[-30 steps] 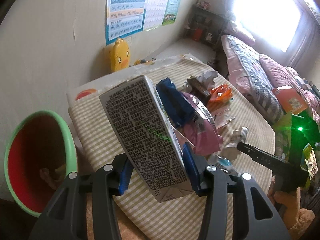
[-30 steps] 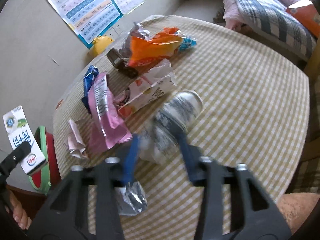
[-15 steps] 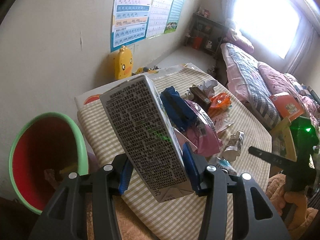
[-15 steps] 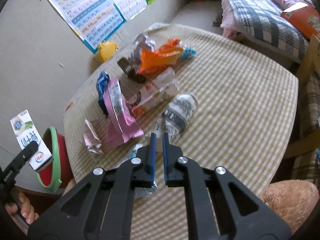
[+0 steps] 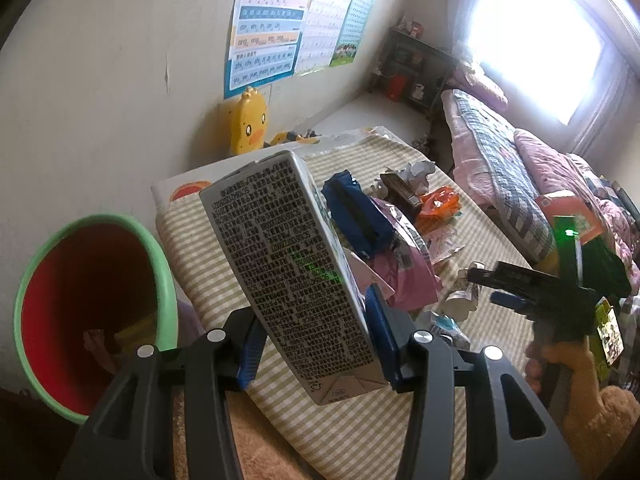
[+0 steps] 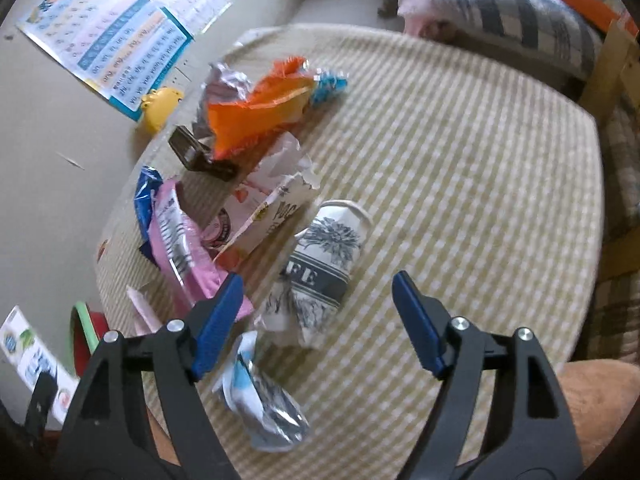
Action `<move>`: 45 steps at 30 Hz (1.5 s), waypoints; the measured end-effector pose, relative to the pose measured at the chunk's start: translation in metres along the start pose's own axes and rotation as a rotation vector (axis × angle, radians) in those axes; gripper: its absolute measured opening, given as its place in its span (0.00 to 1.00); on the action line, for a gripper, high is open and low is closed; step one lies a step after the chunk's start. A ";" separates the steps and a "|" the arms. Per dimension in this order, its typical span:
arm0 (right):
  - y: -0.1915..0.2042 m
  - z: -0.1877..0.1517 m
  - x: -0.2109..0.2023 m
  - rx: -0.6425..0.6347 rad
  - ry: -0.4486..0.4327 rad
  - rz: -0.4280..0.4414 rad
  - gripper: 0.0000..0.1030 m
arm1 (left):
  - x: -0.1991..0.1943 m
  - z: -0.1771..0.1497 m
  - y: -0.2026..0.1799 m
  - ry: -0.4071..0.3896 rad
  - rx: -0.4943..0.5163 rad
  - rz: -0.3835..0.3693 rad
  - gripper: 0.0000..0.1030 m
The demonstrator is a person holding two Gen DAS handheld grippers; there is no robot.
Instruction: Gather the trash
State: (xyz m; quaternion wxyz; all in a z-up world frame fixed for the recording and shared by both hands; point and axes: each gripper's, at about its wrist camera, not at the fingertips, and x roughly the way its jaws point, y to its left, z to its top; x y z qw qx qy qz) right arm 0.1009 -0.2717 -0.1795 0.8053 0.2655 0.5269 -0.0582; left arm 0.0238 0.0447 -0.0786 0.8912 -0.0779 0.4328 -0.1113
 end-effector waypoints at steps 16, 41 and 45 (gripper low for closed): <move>0.031 -0.030 -0.096 -0.160 -0.181 0.146 0.32 | -0.001 -0.004 -0.004 0.004 0.016 0.002 0.43; 0.124 -0.064 -0.121 -0.345 -0.148 0.282 0.32 | -0.019 -0.001 0.016 -0.070 0.001 0.048 0.43; 0.138 -0.069 -0.118 -0.374 -0.132 0.285 0.32 | -0.021 -0.002 0.029 -0.074 -0.025 0.063 0.43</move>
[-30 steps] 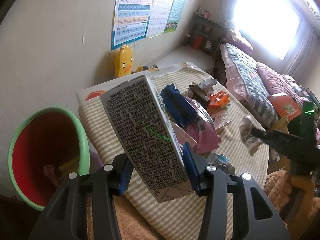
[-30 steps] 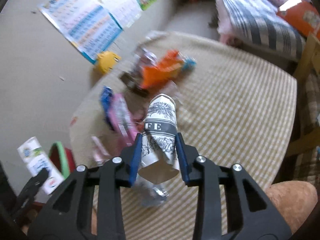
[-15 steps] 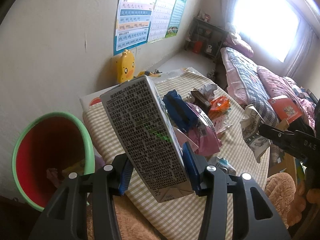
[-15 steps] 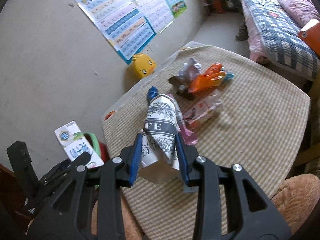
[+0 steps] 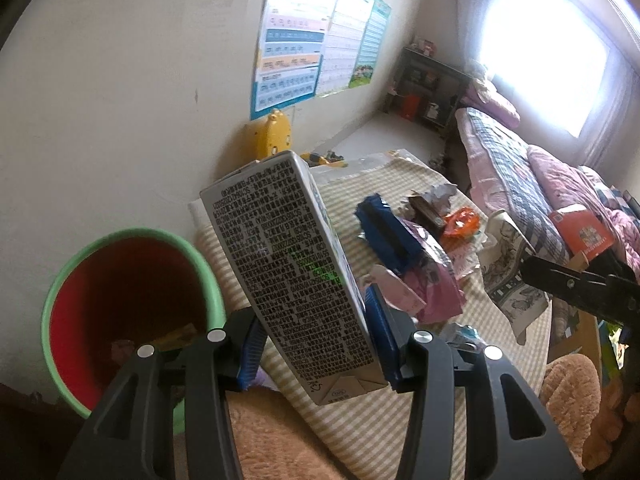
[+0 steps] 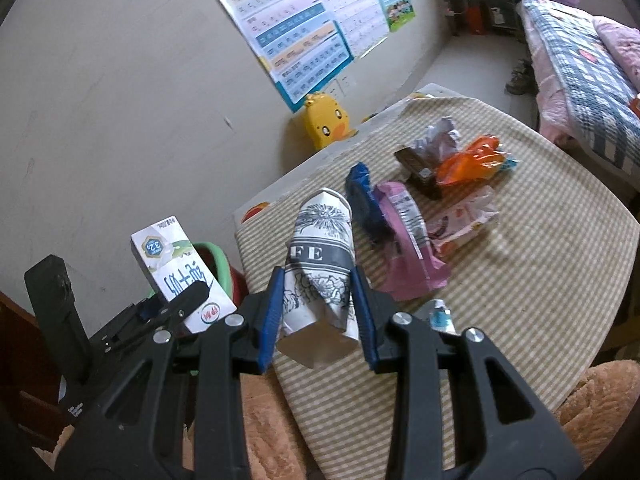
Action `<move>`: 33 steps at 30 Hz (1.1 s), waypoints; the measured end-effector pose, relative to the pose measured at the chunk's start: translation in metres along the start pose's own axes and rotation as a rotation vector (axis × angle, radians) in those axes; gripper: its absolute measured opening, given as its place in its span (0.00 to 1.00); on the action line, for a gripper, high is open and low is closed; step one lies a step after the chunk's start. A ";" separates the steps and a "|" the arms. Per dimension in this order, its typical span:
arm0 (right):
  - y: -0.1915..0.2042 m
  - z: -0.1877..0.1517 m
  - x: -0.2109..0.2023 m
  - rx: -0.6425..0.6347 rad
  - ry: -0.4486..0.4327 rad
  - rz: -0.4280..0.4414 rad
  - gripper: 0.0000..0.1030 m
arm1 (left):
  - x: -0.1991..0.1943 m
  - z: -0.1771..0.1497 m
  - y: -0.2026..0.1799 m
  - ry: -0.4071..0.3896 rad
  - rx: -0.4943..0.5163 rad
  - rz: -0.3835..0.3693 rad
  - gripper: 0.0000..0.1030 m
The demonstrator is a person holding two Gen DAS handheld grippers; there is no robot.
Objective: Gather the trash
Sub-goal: 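Carry the milk carton and cup over the red bucket and open both grippers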
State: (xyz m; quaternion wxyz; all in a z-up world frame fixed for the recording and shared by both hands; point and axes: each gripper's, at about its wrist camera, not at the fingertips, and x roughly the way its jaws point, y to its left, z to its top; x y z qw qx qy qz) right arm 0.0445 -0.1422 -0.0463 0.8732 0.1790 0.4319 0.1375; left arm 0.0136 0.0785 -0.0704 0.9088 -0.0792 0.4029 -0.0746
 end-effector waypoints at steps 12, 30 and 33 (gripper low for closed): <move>0.040 -0.002 0.024 -0.079 0.057 0.015 0.32 | -0.002 -0.011 0.051 0.008 -0.086 0.059 0.43; 0.107 -0.013 0.073 -0.189 0.167 0.108 0.32 | -0.008 -0.028 0.145 0.026 -0.236 0.228 0.43; 0.121 -0.012 0.081 -0.207 0.171 0.129 0.32 | -0.013 -0.031 0.160 0.027 -0.254 0.261 0.43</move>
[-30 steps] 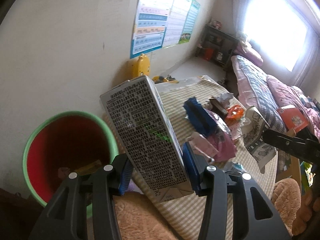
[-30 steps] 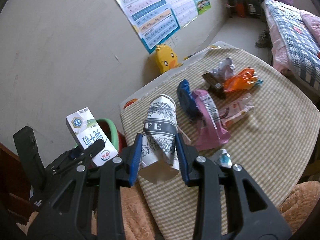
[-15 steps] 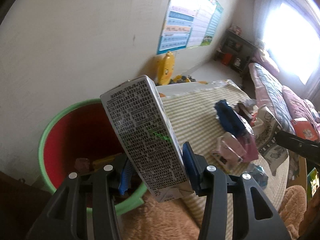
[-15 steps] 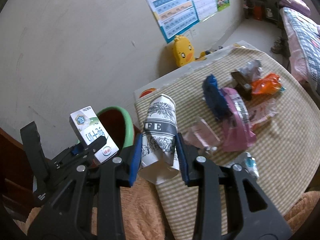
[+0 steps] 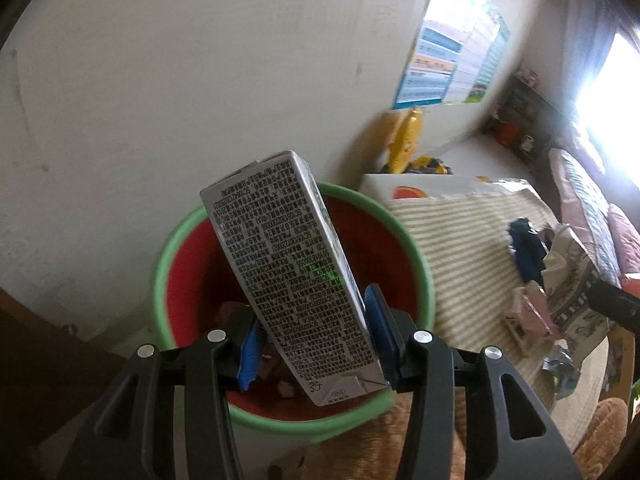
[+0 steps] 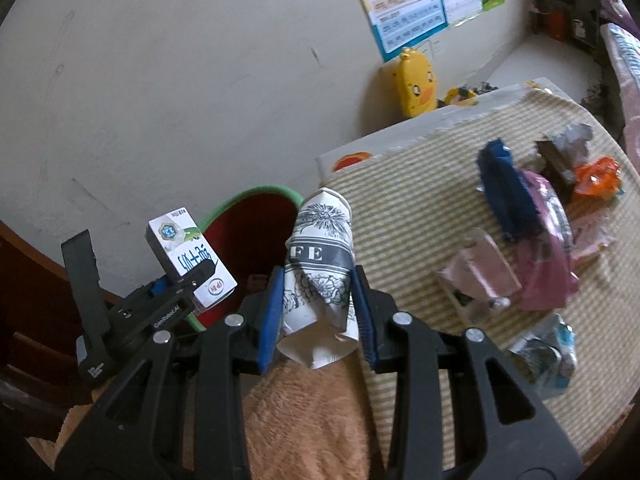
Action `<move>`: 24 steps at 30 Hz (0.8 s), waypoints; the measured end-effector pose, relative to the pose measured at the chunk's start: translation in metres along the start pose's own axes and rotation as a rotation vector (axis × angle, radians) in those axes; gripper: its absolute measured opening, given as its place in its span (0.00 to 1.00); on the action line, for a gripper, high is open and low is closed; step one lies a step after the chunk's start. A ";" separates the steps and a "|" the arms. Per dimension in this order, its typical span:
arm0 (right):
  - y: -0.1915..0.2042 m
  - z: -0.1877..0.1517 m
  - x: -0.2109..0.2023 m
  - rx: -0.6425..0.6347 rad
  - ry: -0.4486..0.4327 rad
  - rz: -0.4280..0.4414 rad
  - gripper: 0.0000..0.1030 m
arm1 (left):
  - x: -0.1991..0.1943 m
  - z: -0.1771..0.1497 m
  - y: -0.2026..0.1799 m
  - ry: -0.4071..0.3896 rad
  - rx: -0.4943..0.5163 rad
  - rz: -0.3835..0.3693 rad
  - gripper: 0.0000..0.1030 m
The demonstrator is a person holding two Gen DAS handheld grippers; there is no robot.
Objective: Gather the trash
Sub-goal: 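Carry the milk carton and cup over the red bucket and open both grippers, then grasp the crumpled foil wrapper on the table with the right gripper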
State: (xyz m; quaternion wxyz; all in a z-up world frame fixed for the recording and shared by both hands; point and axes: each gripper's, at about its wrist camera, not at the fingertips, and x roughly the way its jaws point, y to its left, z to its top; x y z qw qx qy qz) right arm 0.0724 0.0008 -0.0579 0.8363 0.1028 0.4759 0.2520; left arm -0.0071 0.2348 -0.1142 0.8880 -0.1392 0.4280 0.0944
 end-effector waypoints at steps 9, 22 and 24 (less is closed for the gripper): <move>0.038 0.016 0.041 -0.041 0.060 0.096 0.32 | 0.005 0.001 0.035 0.018 -0.038 0.085 0.43; 0.045 0.017 0.036 -0.045 0.028 0.090 0.61 | 0.005 0.002 0.038 0.032 -0.065 0.100 0.61; 0.033 0.015 0.031 -0.025 0.025 0.068 0.61 | 0.006 0.001 0.034 0.038 -0.063 0.089 0.61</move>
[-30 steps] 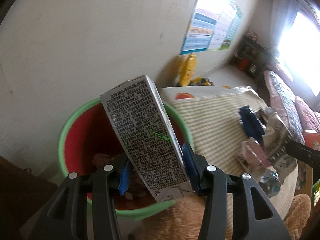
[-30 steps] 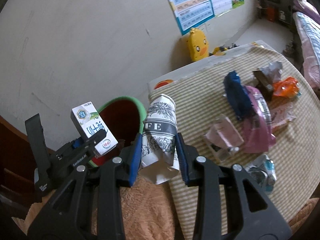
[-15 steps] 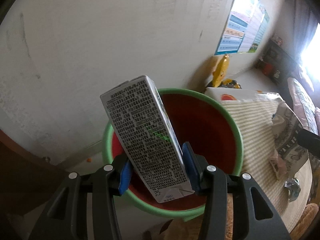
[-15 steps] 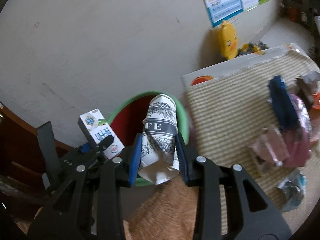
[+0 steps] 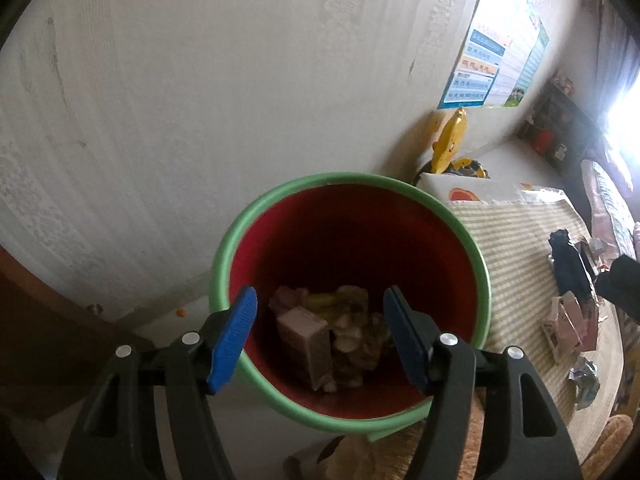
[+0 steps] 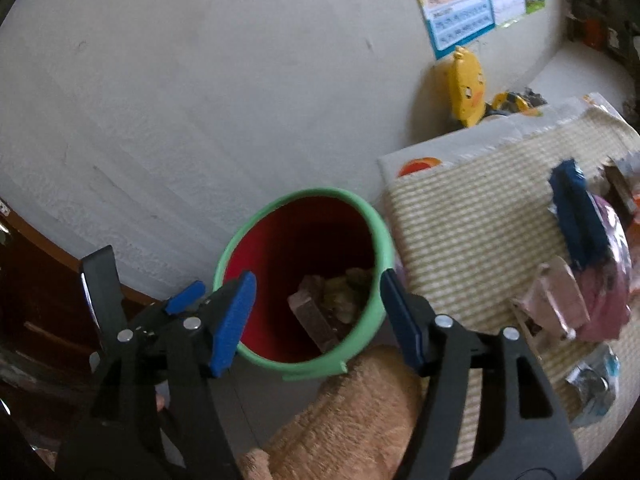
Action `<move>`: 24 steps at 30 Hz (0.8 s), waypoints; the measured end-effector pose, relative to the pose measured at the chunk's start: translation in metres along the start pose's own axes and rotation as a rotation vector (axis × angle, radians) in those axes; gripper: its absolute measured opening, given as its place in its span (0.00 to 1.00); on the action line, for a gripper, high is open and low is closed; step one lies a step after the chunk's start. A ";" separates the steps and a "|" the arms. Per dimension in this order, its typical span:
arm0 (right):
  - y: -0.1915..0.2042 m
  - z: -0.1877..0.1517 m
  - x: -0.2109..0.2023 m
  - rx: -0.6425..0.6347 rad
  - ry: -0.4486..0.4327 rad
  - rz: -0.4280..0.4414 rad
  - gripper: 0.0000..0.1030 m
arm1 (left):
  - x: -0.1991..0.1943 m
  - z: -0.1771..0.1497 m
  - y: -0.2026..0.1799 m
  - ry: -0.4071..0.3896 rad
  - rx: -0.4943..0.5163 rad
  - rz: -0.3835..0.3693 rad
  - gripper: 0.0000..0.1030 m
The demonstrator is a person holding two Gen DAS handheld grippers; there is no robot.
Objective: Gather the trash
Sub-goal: 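Grasp the crumpled foil wrapper on the table with the right gripper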
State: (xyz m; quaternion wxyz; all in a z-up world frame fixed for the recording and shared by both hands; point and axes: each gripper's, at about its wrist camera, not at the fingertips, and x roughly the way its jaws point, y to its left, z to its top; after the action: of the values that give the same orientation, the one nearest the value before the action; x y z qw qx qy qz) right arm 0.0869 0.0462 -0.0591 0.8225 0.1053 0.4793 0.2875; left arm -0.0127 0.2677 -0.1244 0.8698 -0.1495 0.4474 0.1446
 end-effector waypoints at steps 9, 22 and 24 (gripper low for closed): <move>-0.054 -0.011 -0.046 0.080 -0.071 -0.110 0.66 | -0.003 -0.005 -0.037 0.011 0.067 -0.047 0.61; -0.200 -0.080 -0.083 0.278 -0.002 -0.450 0.83 | -0.015 -0.012 -0.096 0.022 0.185 -0.090 0.62; -0.219 -0.094 -0.078 0.321 0.036 -0.456 0.83 | -0.017 -0.014 -0.104 0.025 0.201 -0.093 0.63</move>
State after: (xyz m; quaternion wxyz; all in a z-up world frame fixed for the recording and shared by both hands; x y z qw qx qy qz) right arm 0.0589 -0.1861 -0.1495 0.8301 0.1188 0.5446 0.0171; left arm 0.0077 0.1651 -0.1049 0.8806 -0.0838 0.4629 0.0564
